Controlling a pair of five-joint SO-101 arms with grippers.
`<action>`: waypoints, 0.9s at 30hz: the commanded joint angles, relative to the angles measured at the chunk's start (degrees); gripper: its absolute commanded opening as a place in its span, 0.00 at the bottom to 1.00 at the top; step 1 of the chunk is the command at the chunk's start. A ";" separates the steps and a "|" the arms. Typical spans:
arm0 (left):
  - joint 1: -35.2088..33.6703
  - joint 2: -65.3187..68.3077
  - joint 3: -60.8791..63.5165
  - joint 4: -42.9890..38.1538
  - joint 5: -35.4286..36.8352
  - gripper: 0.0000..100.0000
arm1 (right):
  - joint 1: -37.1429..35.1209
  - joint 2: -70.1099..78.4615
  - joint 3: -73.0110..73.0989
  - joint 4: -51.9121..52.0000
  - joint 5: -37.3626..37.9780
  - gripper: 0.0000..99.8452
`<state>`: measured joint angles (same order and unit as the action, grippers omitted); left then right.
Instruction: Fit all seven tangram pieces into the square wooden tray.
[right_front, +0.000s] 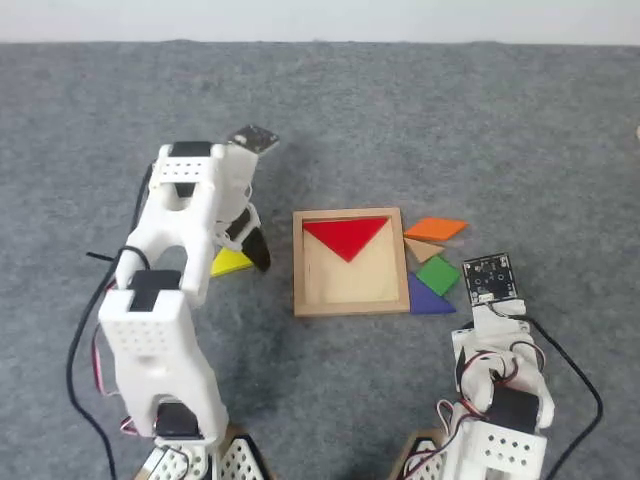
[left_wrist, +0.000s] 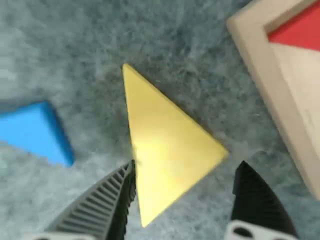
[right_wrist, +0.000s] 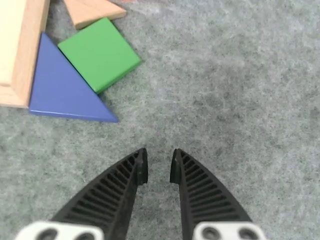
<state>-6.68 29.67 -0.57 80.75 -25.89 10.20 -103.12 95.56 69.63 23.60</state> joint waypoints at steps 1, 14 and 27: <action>0.26 1.05 -0.66 -2.37 -1.41 0.31 | -0.31 -0.84 0.88 -0.31 0.70 0.09; 6.77 2.11 -0.22 -2.99 2.02 0.16 | -0.22 -0.84 0.88 -0.31 0.70 0.09; 5.36 1.41 -3.03 -3.25 4.84 0.12 | -0.04 -0.84 0.88 -0.31 0.70 0.09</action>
<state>0.00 31.69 -0.57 79.25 -22.64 10.20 -103.12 95.56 69.63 23.60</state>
